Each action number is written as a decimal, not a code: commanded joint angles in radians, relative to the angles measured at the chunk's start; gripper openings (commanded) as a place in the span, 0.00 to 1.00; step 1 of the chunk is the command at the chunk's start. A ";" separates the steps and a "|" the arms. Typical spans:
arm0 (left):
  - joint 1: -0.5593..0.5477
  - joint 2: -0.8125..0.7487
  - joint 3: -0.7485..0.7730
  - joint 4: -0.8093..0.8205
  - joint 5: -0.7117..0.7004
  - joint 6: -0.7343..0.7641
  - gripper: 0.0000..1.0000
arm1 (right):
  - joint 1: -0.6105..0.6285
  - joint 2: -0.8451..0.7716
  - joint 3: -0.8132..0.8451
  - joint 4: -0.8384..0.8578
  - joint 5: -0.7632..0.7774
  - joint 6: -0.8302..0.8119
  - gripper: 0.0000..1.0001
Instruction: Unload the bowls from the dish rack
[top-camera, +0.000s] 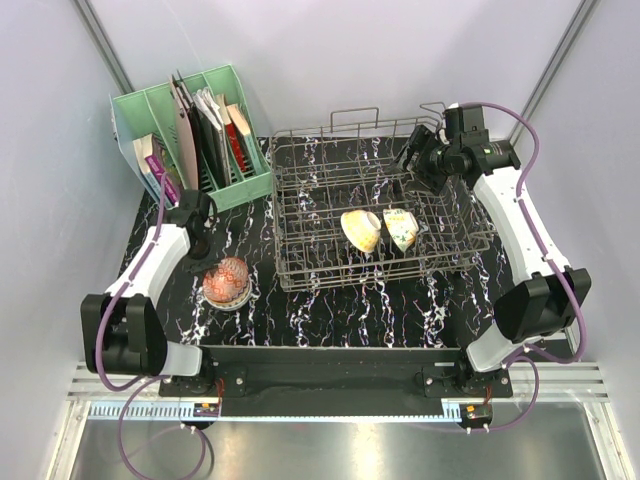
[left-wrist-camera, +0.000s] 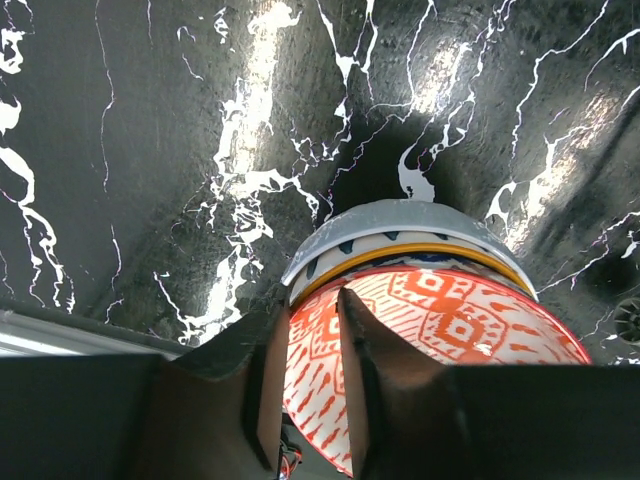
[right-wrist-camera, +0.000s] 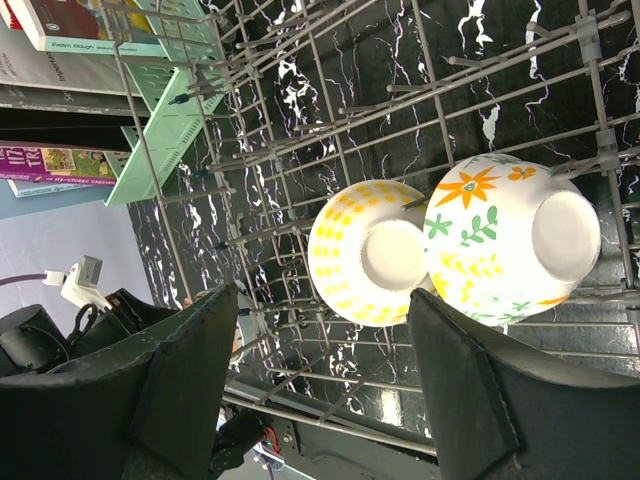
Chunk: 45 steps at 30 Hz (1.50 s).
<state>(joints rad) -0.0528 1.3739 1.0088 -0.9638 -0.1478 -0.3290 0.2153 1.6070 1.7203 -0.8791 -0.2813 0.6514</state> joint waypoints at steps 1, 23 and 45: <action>0.004 -0.049 0.001 0.007 -0.002 -0.001 0.21 | 0.009 0.016 0.002 0.042 -0.019 0.001 0.77; 0.018 -0.096 0.097 -0.041 -0.044 -0.021 0.12 | 0.009 0.050 0.010 0.046 -0.038 0.001 0.78; 0.018 0.004 0.108 -0.006 -0.024 -0.004 0.56 | 0.009 0.041 -0.008 0.048 -0.036 -0.004 0.78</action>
<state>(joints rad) -0.0406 1.3445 1.0863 -1.0153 -0.1646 -0.3473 0.2153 1.6569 1.7145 -0.8581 -0.3065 0.6518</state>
